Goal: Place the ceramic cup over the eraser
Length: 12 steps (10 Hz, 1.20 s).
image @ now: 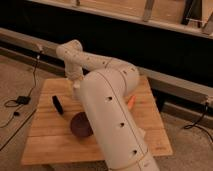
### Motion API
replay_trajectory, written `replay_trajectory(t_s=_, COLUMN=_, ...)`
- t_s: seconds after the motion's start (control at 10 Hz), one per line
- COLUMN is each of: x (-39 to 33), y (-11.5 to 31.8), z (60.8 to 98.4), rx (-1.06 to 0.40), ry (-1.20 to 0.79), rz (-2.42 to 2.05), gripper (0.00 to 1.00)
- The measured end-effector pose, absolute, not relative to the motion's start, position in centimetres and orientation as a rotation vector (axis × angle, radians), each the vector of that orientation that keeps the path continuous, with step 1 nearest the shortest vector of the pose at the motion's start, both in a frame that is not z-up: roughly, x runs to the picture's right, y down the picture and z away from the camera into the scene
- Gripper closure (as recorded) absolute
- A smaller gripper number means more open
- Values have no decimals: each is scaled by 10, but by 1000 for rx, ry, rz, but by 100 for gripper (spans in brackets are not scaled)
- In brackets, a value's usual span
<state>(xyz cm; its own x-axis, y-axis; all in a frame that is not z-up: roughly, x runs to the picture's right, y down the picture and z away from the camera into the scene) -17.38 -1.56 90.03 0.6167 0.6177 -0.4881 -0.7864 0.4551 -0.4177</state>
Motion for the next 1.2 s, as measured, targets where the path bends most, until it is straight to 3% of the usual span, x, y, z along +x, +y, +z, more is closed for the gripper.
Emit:
replay_trajectory(t_s=0.4, x=-170, y=-11, z=898, rx=-668, ry=296, rz=888, gripper=96)
replay_trajectory(t_s=0.8, x=-163, y=-10, z=875, rx=-649, ry=340, rz=867, gripper=100)
replay_trajectory(t_s=1.2, x=-187, y=-16, z=823, rx=-604, ry=325, rz=796, gripper=100)
